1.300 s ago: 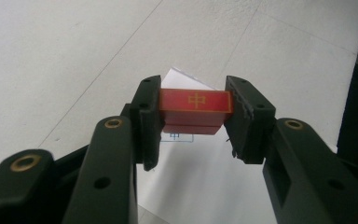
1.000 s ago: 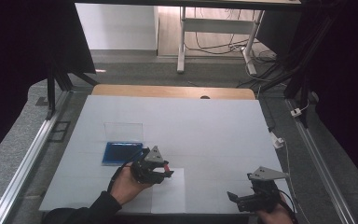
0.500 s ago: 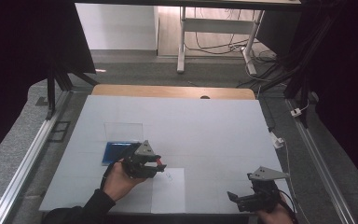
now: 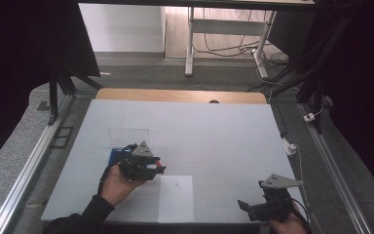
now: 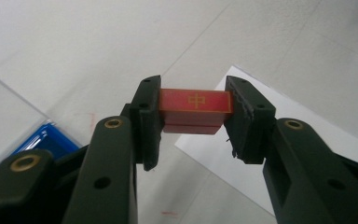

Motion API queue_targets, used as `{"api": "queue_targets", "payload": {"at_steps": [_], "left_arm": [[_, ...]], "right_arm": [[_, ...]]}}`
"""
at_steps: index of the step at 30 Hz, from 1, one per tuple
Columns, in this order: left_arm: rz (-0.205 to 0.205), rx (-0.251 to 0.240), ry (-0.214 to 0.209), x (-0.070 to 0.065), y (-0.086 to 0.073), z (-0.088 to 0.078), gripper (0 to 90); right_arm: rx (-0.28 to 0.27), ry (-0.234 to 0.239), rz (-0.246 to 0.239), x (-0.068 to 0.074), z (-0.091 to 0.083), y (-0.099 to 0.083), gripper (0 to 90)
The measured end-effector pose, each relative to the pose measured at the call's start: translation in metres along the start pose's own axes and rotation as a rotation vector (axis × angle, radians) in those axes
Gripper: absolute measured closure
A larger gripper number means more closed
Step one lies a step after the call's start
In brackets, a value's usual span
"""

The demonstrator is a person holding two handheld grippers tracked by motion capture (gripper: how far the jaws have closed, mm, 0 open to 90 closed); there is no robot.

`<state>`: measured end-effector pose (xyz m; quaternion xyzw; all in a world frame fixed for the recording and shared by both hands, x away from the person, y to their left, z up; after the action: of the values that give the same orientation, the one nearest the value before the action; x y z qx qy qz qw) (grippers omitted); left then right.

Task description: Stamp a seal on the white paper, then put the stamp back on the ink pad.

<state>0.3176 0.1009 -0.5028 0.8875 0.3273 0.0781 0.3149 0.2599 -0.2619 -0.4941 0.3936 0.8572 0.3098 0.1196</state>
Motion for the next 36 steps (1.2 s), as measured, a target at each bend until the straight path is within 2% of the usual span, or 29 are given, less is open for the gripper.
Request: {"api": "queue_targets", "payload": {"at_steps": [19, 28, 36], "left_arm": [[-0.076, -0.011, 0.051, 0.032, -0.011, -0.013, 58.4], [-0.119, -0.018, 0.092, 0.048, -0.018, -0.02, 58.4], [-0.148, -0.001, 0.128, 0.062, -0.025, -0.02, 58.5]], "right_arm": [[0.0, 0.0, 0.0, 0.0, 0.0, 0.0, 0.0], [-0.005, 0.008, 0.011, -0.001, 0.0, 0.0, 0.0], [-0.006, 0.006, 0.009, 0.0, 0.0, 0.0, 0.0]]}}
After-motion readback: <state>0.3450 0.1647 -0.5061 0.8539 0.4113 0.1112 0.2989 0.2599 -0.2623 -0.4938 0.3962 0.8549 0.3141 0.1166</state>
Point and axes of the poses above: each handheld gripper's, and its own axes: z roughly forward along the jaws, y roughly out of its top, x roughly to its left, the point moved 5 cm from there along z, roughly forward along the jaws, and after that the axes turned 7 degrees about x, right-handed, at the moved point
